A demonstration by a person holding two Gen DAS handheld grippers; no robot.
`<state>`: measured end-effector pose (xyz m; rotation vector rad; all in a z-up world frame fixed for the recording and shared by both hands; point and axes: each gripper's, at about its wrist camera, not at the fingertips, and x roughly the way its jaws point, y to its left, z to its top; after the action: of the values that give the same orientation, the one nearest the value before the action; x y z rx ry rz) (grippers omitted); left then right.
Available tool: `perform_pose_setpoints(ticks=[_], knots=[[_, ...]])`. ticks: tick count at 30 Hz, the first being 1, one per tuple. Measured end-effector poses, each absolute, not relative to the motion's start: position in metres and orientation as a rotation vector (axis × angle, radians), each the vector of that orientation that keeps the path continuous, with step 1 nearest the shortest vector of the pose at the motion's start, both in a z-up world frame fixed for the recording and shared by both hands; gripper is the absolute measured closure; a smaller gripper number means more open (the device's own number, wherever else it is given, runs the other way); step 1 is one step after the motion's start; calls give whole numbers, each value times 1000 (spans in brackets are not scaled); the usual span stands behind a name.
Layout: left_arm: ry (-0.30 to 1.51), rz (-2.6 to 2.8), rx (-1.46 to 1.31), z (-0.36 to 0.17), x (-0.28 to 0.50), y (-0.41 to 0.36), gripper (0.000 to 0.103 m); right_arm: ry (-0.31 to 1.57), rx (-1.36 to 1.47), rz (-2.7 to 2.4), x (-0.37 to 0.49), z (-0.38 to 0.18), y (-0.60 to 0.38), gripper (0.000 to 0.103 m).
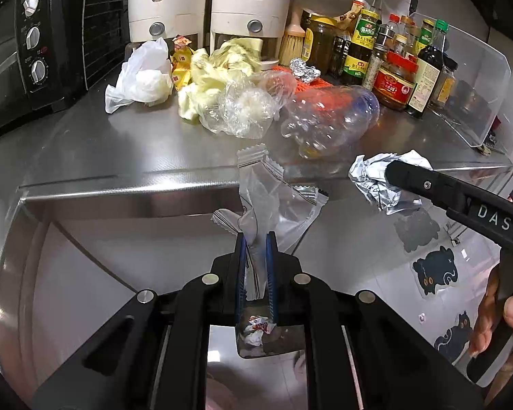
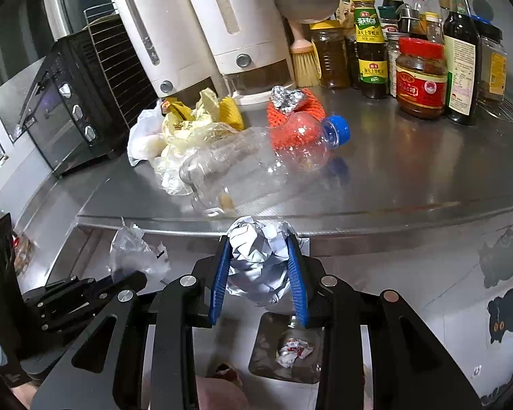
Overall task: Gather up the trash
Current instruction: 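Grasp the clear plastic bag with the left tool while the right tool holds the foil ball, then lower both tools over the bin and open them to drop the bag and foil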
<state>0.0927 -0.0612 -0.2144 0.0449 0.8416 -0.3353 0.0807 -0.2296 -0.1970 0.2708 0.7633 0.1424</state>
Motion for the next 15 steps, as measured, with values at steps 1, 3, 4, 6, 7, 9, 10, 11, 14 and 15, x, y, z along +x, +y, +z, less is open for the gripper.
perform_pose_setpoints(ticks=[1,3,4,6,7,9,10,11,14,15], knots=[[840,-336,45,-215,92,-62,93,765,270,141,81,-197,-229,69],[839,-342,44,-215,90,-64,93,767,270,139,79,-199,-230,69],[838,-343,44,-215,89,-64,93,769,270,138,79,-200,-230,69],[840,-347,44,-216,87,-65,93,772,272,137,77,-203,-231,69],[841,-349,45,-217,85,-66,93,773,273,136,76,-204,-231,69],[844,-351,52,-220,82,-68,93,781,272,131,75,-209,-231,69],[847,-352,54,-222,81,-69,93,785,273,131,74,-212,-232,69],[852,-354,54,-224,80,-69,93,794,275,130,73,-216,-232,69],[870,-360,52,-235,77,-71,93,822,276,125,73,-231,-232,69],[877,-361,49,-240,76,-72,93,832,276,122,73,-236,-233,69]])
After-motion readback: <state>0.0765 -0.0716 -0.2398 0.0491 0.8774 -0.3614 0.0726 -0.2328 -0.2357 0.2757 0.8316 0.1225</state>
